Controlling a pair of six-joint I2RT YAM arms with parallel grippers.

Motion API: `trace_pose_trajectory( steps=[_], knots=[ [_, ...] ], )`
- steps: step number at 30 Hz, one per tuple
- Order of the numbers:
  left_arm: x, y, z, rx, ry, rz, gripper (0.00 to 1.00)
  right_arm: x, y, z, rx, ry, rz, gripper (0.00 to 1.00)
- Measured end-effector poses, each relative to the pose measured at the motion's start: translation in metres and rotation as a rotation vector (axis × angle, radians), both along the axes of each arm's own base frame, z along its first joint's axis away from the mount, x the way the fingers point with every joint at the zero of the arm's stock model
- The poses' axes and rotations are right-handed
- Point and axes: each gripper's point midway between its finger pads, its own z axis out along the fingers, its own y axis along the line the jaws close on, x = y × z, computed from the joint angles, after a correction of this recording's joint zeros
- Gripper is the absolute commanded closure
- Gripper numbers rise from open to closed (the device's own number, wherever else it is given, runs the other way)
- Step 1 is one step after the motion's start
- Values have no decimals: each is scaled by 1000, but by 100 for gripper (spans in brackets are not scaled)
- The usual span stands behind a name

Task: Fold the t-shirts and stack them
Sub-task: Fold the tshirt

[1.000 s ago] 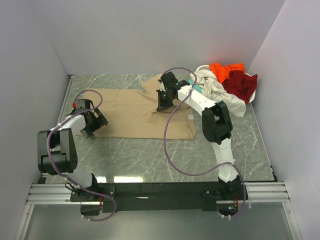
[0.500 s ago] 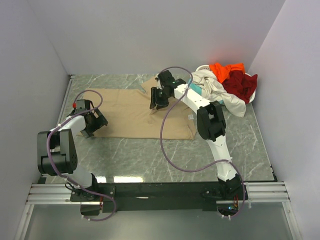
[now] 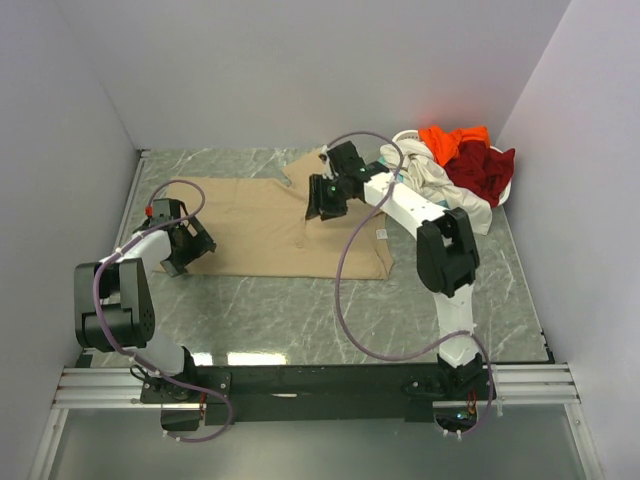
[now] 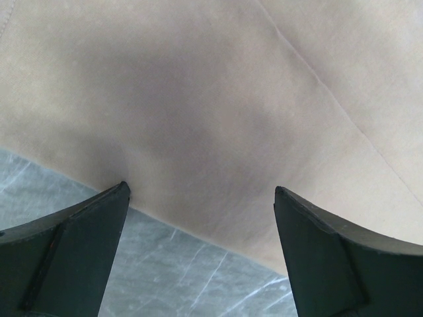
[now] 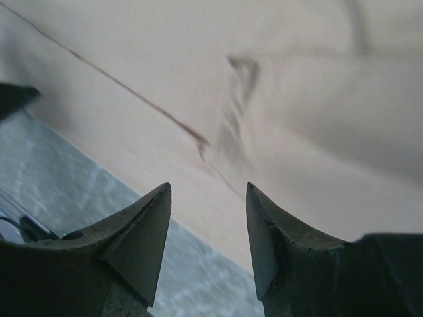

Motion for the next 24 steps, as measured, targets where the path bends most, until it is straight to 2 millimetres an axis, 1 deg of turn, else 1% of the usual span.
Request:
trace_pose_trajectory(
  steps=[2,4,6,8,11,14,16,18,20,24],
  knots=[
    [-2,0,2,-1,7,1,3,-16,-13,-10,-31,21,-3,45],
    [-1,0,6,-1,2,1,3,-31,-27,-25,-66,55,-11,46],
    [3,0,11,-3,-13,-1,3,-43,-43,-45,-99,90,-29,46],
    [8,-1,13,-8,-25,-3,3,-54,-60,-65,-133,134,-50,46],
    [16,-5,12,-28,-45,-12,3,-65,-79,-85,-169,182,-77,47],
    [24,-8,8,-50,-60,-17,3,-58,-84,-85,-170,160,-92,48],
    [28,-9,3,-59,-67,-14,3,-58,-85,-86,-169,155,-93,48],
    [32,-9,3,-64,-79,-7,3,-57,-86,-87,-173,151,-97,49],
    [35,-8,3,-63,-87,2,3,-58,-86,-87,-172,147,-98,50],
    [34,-6,2,-60,-89,33,2,-60,-88,-88,-170,138,-100,51]
  ],
)
